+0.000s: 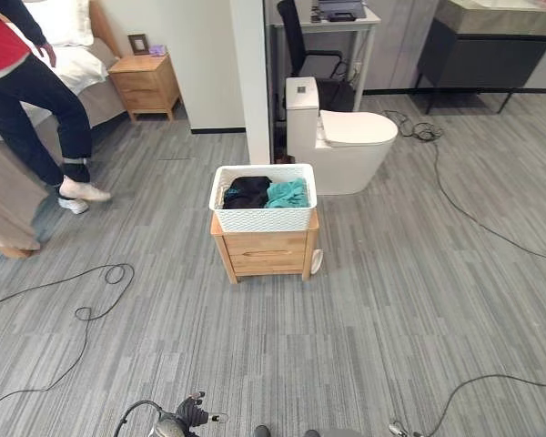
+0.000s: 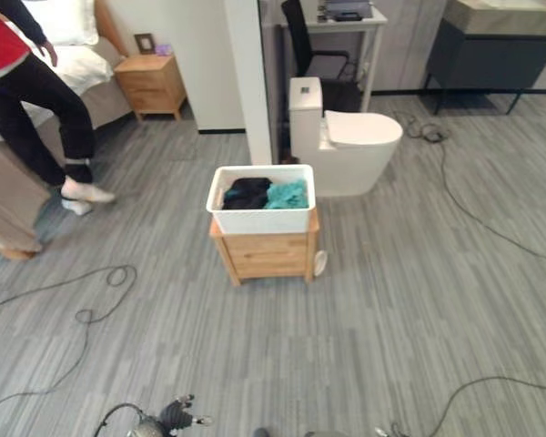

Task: Grab the laundry basket,head to the washer,open it,put in the laundry and shut it.

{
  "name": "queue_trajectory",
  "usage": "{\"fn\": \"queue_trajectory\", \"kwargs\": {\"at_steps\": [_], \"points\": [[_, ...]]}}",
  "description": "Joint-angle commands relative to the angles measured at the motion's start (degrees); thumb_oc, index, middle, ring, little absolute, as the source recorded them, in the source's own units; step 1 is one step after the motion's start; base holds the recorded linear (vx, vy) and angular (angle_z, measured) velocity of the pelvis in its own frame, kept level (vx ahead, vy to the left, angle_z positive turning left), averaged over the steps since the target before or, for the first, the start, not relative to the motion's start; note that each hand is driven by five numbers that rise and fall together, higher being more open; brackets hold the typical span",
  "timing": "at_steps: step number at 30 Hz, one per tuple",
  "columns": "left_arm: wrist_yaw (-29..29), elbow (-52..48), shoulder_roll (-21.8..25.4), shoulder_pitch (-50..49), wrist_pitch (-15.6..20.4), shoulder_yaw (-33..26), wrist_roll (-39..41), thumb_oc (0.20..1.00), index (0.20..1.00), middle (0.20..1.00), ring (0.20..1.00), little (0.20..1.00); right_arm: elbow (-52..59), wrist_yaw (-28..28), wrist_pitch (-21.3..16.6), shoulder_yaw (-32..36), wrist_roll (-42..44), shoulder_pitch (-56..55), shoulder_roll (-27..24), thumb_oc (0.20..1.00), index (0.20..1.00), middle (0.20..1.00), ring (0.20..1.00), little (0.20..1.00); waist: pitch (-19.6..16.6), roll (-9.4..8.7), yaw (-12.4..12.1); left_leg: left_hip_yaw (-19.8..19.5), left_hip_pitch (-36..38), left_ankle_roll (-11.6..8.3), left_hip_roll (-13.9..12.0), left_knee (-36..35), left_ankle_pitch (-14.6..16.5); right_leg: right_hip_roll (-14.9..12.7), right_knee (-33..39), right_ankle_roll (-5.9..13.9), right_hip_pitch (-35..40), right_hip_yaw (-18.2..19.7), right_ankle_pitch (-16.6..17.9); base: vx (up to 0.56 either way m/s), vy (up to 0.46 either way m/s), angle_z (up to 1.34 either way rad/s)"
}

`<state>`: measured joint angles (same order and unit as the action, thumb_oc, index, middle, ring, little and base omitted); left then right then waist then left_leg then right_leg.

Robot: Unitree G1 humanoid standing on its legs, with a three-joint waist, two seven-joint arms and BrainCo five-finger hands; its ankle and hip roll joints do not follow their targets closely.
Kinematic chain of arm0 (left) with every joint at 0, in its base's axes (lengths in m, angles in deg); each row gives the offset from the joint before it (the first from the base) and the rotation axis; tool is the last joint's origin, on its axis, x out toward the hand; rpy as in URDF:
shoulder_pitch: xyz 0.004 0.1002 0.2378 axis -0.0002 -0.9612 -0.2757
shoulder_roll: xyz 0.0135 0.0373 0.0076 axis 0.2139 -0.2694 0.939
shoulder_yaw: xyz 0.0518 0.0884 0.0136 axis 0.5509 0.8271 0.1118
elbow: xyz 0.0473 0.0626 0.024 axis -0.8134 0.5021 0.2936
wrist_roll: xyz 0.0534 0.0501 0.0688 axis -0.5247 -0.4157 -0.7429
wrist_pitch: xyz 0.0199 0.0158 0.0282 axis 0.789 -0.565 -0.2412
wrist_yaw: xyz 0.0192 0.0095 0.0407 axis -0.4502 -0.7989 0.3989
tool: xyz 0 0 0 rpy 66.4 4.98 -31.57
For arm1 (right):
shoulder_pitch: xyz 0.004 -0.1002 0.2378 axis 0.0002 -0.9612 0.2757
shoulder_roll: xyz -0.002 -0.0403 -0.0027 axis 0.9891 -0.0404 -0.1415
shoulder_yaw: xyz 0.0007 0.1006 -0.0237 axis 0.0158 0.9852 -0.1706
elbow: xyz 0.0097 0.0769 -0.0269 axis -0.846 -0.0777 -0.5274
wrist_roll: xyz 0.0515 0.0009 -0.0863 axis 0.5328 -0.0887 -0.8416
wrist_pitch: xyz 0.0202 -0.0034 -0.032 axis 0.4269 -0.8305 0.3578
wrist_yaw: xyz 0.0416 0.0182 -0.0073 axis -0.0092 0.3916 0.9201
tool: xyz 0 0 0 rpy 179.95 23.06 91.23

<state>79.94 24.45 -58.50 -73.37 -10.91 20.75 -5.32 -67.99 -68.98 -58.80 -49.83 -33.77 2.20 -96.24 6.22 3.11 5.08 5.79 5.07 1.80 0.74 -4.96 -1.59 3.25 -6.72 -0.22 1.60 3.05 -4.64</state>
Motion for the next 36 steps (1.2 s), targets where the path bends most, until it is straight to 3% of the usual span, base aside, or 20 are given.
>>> {"fn": "queue_trajectory", "kwargs": {"at_steps": [1, 17, 27, 32, 36], "points": [[0.5, 0.27, -0.01, 2.82, 1.55, -0.43, -0.36, 1.0, 1.0, 1.0, 1.0, 1.0, -1.2, 0.52, -1.29, -0.3, -0.22, -0.66, -0.57, 1.0, 1.0, 1.0, 1.0, 1.0, -0.36, -1.83, 0.99, -1.15, 2.05, -0.86, 0.97, 0.75, 4.39, -4.92, 11.08, 8.47, 2.31, 4.66, 4.52, 0.01, 0.011, -0.1], [1.6, 1.4, 0.48, 5.79, 0.56, 0.6, -0.87, 1.0, 1.0, 1.0, 1.0, 1.0, -2.1, 3.07, -0.09, -2.0, -4.66, 4.18, -2.21, 1.0, 1.0, 1.0, 1.0, 1.0, 2.59, -1.98, -0.34, -2.56, -3.0, 0.29, 3.31, 6.58, 6.61, -8.18, 5.14, 10.22, -1.67, 2.14, 3.74, 0.0, 0.063, 0.02], [1.94, 2.19, 1.91, 6.36, 0.32, -0.71, -0.82, 1.0, 1.0, 1.0, 1.0, 1.0, -1.48, 2.34, 0.09, -2.29, -2.86, 5.25, -1.6, 1.0, 1.0, 1.0, 1.0, 1.0, 2.48, -2.19, -0.15, -1.7, -2.48, 1.03, 3.87, 7.0, 7.57, -8.38, 0.73, 10.96, -3.31, 3.32, 3.16, 0.03, 0.067, 0.01], [2.07, 1.78, 1.93, 6.18, 0.23, -0.42, -1.74, 1.0, 1.0, 1.0, 1.0, 1.0, 1.6, 3.63, -0.71, -2.1, -2.14, 4.95, -1.23, 1.0, 1.0, 1.0, 1.0, 1.0, 4.05, -1.97, 0.95, -1.17, -0.87, 2.05, 3.98, 6.91, 8.28, -7.09, -6.4, 11.41, -6.08, 4.62, 2.78, 0.02, 0.082, -0.09], [1.23, 1.19, 2.08, 5.71, 0.48, -0.93, -1.38, 1.0, 1.0, 1.0, 1.0, 1.0, 3.79, -1.18, -0.89, -1.18, 5.41, 2.76, -0.96, 1.0, 1.0, 1.0, 1.0, 1.0, 5.74, -1.39, 2.57, -2.3, 0.53, 2.68, 4.2, 6.04, 8.05, -4.91, -15.77, 10.75, -10.36, 5.09, 4.35, 0.02, 0.093, -0.06]]}}
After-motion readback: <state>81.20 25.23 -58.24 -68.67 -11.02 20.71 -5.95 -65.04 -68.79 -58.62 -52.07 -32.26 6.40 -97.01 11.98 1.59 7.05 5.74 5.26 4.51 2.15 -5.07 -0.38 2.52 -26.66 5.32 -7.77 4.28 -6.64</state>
